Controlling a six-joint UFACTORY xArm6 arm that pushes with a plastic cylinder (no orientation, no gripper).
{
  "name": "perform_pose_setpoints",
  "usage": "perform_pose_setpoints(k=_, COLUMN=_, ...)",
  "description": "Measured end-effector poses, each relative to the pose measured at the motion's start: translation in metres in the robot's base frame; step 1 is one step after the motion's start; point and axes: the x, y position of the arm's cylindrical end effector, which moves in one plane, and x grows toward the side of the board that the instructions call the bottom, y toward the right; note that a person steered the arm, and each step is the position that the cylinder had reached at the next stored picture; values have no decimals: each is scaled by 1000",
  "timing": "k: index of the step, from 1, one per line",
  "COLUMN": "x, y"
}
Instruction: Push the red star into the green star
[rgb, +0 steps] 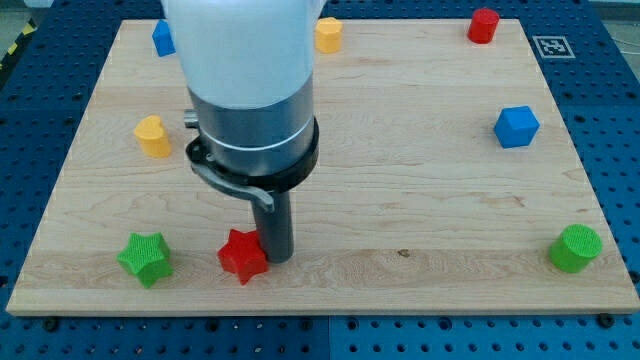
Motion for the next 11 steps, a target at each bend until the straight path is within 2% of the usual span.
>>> perform_pose_setpoints(k=2, x=2, y=-7)
perform_pose_setpoints(k=4, x=8, y=16)
perform_pose_setpoints(k=9, x=10, y=-43)
perform_pose_setpoints(k=10, x=10, y=-43)
perform_pose_setpoints(k=11, x=-10, y=-29)
